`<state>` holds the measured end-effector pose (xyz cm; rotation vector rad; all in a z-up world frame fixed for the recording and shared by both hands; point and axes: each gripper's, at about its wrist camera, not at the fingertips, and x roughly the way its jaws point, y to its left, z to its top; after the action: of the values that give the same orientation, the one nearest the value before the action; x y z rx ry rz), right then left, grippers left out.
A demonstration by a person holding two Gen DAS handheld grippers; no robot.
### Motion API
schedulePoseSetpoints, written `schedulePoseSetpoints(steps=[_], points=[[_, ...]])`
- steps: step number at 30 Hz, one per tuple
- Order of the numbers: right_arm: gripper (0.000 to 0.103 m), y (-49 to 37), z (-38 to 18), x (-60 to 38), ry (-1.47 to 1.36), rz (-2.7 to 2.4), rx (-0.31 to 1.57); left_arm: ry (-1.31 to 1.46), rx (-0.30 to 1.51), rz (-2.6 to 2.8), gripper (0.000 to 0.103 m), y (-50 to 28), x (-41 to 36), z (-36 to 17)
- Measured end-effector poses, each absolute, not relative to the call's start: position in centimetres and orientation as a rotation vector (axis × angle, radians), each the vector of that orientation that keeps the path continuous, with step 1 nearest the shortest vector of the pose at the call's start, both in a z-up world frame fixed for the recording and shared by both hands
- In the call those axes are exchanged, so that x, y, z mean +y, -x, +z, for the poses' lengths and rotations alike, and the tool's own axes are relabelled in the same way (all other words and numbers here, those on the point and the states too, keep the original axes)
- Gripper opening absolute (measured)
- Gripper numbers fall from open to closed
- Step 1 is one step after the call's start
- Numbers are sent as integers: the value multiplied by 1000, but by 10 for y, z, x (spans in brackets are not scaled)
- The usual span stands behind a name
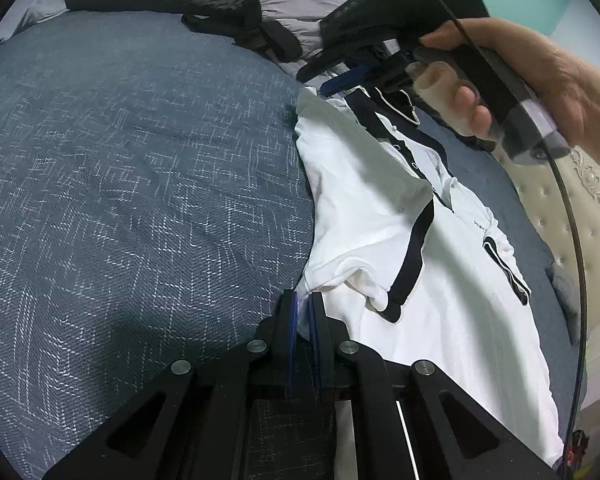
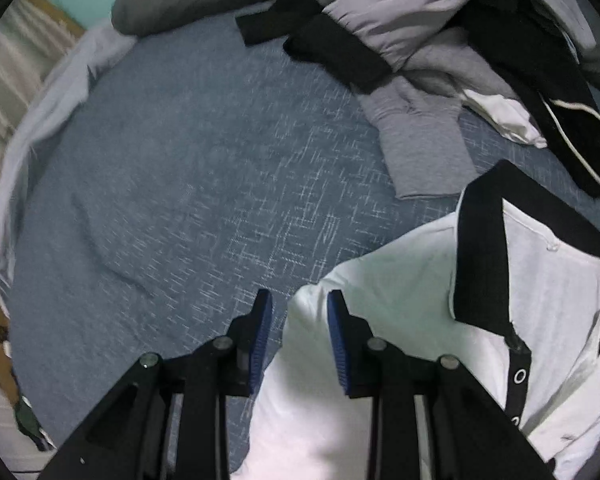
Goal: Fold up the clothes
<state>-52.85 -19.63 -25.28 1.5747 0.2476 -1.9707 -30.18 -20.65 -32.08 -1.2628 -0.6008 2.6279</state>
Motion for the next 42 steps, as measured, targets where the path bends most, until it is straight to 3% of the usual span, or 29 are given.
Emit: schedulePoseSetpoints(steps=[4, 6, 8, 14, 20, 25, 36, 39, 42], points=[[28, 529, -263, -208, -1610, -1978, 325, 1264, -596, 2628, 6, 302, -205, -322], [16, 529, -268, -210, -1614, -1974, 341, 1264, -598, 2627, 6, 302, -204, -322], [11, 531, -272, -210, -1620, -1974, 352, 1265, -600, 2626, 6, 302, -204, -323], [4, 544, -271, -197, -1580, -1990, 206, 1266, -596, 2630, 6, 300, -202, -325], [4, 556, -273, -178, -1535, -1956, -48, 1265, -593, 2635, 6, 298, -198, -326], [4, 560, -276, -170, -1515, -1968, -93, 1265, -593, 2636, 6, 298, -197, -327], [6, 554, -254, -174, -1469, -1983, 12, 1266, -590, 2637, 6, 301, -198, -327], [19, 542, -255, -182, -1474, -1962, 113, 1266, -593, 2639, 6, 301, -199, -326], [22, 533, -257, -186, -1466, -1956, 189, 1267, -589, 2643, 6, 301, -199, -326]])
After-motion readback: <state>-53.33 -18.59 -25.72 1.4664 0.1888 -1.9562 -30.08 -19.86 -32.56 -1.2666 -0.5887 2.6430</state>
